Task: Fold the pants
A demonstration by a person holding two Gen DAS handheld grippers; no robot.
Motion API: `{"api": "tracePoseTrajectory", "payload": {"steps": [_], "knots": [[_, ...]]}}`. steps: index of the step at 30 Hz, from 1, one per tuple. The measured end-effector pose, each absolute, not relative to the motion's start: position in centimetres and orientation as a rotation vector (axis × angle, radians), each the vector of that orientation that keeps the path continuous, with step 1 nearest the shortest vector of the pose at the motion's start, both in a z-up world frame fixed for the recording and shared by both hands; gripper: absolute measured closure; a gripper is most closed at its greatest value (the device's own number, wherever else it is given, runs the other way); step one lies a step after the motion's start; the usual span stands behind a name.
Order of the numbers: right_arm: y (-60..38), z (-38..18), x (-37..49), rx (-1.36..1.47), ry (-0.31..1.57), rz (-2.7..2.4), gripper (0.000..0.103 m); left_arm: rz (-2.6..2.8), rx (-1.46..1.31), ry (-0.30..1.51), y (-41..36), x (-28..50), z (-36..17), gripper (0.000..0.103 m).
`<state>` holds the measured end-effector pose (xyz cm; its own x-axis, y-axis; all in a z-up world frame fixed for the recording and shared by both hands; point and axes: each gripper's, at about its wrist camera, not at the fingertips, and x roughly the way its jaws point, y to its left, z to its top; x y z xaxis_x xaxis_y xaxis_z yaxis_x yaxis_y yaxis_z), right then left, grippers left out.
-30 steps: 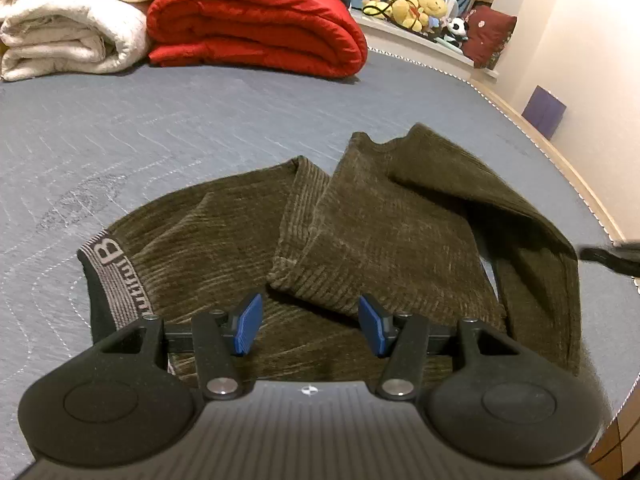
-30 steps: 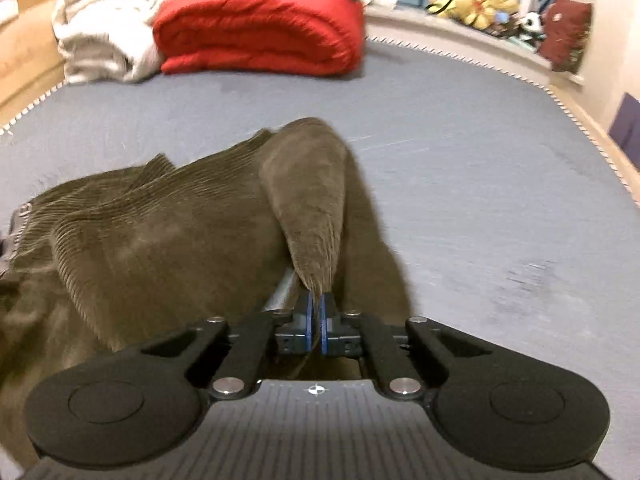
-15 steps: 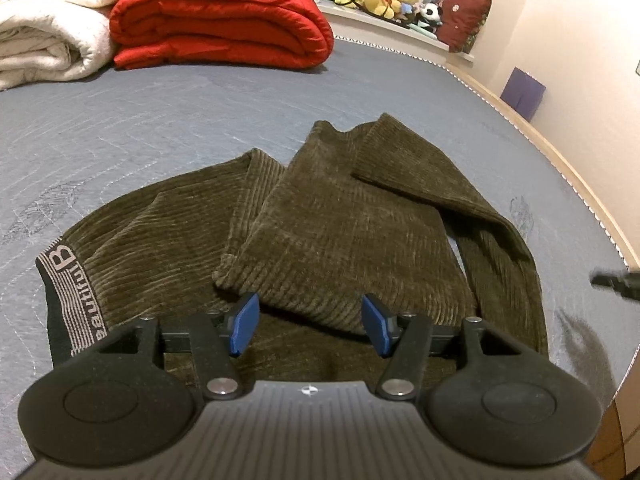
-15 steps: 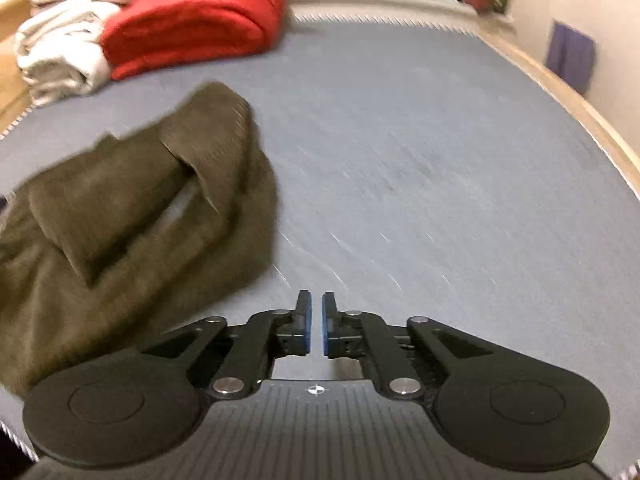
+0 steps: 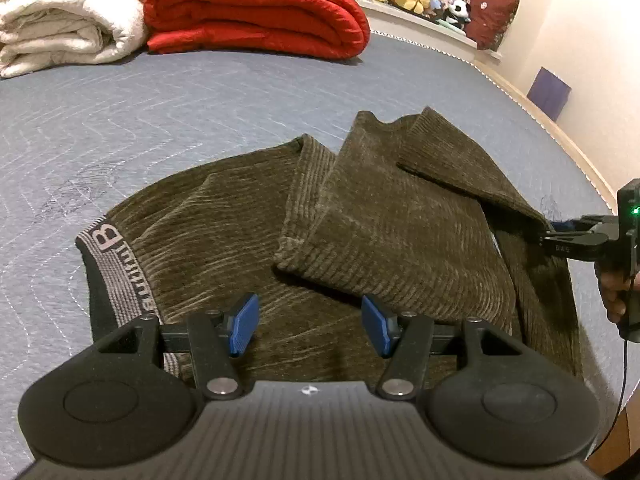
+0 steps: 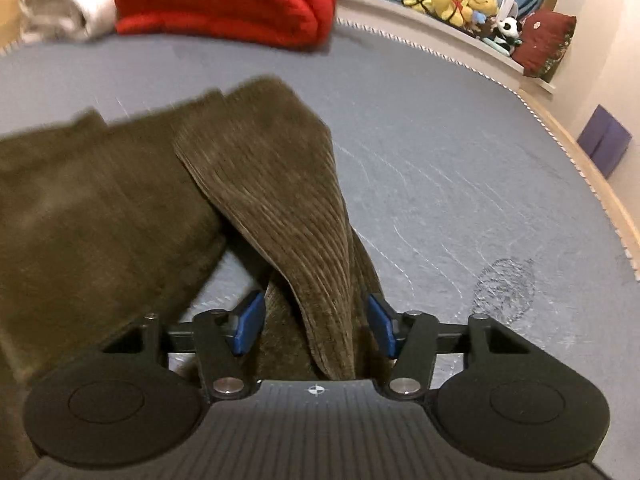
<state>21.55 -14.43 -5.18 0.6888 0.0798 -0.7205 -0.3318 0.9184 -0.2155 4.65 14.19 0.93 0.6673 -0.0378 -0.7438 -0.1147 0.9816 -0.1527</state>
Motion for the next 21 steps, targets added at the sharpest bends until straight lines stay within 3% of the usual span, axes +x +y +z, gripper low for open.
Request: {"api": "tracePoseTrajectory", "payload": {"steps": [1, 4, 11, 17, 21], "knots": [[-14.5, -5.3, 21.8, -0.348, 0.787, 0.242, 0.079, 0.043, -0.197, 0.838, 14.4, 4.6, 1.1, 0.041], [-16.2, -3.9, 21.8, -0.29, 0.774, 0.25, 0.094, 0.031, -0.205, 0.828, 14.4, 4.4, 1.4, 0.041], [-26.7, 0.6, 15.2, -0.292, 0.756, 0.246, 0.096, -0.014, -0.228, 0.812, 12.9, 4.5, 2.2, 0.041], [-38.4, -3.3, 7.3, -0.224, 1.099, 0.303, 0.095, -0.072, -0.215, 0.788, 10.2, 4.7, 3.2, 0.041], [-39.7, -4.7, 4.7, -0.252, 1.152, 0.314, 0.081, -0.078, -0.193, 0.799, 9.2, 4.9, 2.8, 0.041]]}}
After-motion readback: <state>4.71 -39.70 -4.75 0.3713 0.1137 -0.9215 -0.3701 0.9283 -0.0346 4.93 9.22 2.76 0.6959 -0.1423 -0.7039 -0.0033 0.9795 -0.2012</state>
